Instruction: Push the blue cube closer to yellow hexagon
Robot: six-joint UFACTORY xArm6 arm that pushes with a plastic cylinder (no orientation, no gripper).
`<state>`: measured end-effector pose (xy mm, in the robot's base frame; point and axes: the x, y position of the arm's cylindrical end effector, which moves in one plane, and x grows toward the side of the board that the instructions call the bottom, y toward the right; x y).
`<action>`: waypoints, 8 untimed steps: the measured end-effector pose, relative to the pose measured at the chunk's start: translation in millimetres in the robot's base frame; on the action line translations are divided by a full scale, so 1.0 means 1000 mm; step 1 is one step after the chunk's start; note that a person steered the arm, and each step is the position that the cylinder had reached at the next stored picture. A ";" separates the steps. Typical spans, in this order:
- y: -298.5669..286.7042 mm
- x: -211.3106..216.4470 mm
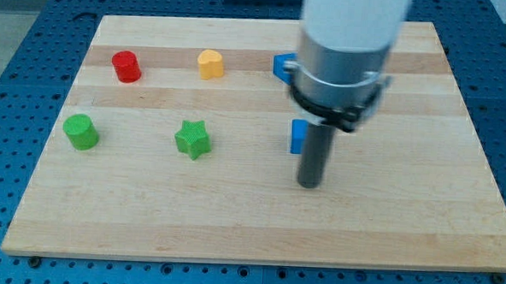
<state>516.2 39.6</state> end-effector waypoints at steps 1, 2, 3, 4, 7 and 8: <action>-0.009 -0.041; 0.012 -0.057; 0.018 -0.057; -0.024 -0.057; -0.012 -0.079; 0.014 -0.079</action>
<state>437.1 53.9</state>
